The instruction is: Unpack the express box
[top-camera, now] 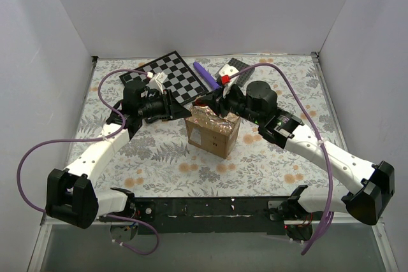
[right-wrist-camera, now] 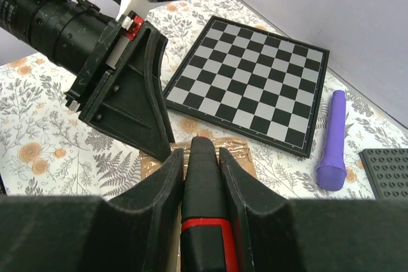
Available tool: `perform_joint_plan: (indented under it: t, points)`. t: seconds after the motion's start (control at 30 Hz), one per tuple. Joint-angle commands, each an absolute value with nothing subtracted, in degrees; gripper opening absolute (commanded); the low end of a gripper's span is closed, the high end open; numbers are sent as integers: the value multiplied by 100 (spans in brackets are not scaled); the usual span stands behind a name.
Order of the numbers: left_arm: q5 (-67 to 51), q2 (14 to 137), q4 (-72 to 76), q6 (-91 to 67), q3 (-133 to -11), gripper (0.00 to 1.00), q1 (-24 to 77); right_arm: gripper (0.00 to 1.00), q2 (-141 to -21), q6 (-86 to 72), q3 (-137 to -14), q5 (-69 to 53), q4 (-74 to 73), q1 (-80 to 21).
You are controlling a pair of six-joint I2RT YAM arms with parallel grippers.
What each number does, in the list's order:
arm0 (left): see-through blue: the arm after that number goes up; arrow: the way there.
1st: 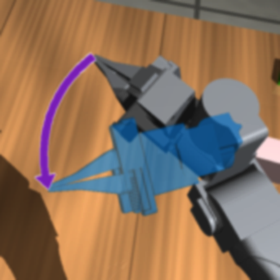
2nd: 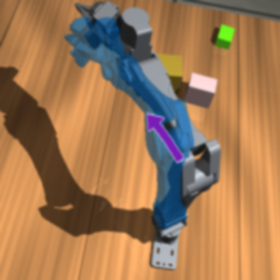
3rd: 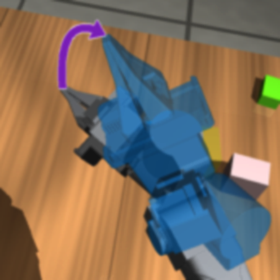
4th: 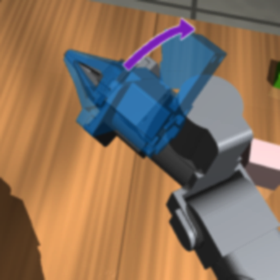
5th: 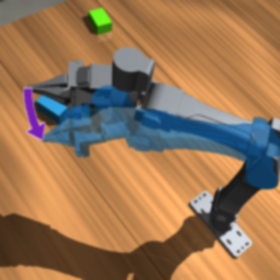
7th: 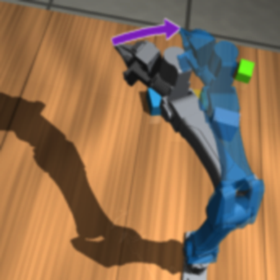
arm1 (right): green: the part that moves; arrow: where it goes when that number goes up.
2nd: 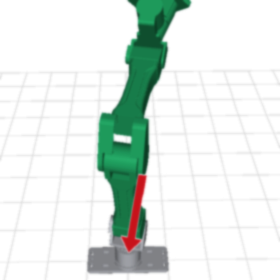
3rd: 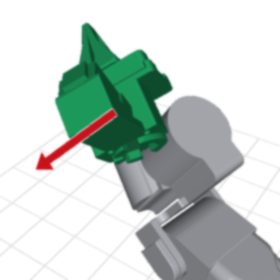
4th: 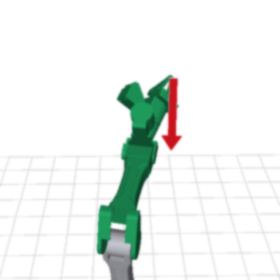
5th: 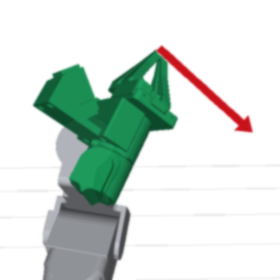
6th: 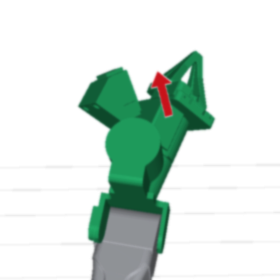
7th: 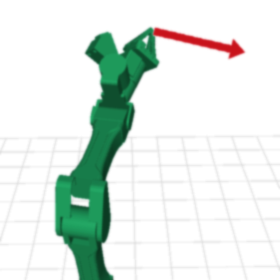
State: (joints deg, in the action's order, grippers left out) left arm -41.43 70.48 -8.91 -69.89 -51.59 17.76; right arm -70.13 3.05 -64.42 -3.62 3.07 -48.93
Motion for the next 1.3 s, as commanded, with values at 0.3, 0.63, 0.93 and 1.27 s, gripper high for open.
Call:
perform_joint_plan:
  t: [0.3, 0.63, 0.93, 1.27]
  points:
    - [-4307, 7022, -923, -7058, -5142, 0, 1837, 1, -6812, 220, -6355, -351, 448, -4966]
    - [-4228, 6996, -791, -7189, -5071, 0, 1837, 1, -6820, 176, -6346, -361, 62, -4975]
    - [-4140, 6970, -739, -7260, -5001, 0, 1828, 1, -6697, 150, -6276, -281, -263, -4975]
    - [-4043, 6961, -729, -7312, -4975, 0, 1828, 1, -6574, 141, -6319, -194, -571, -4975]
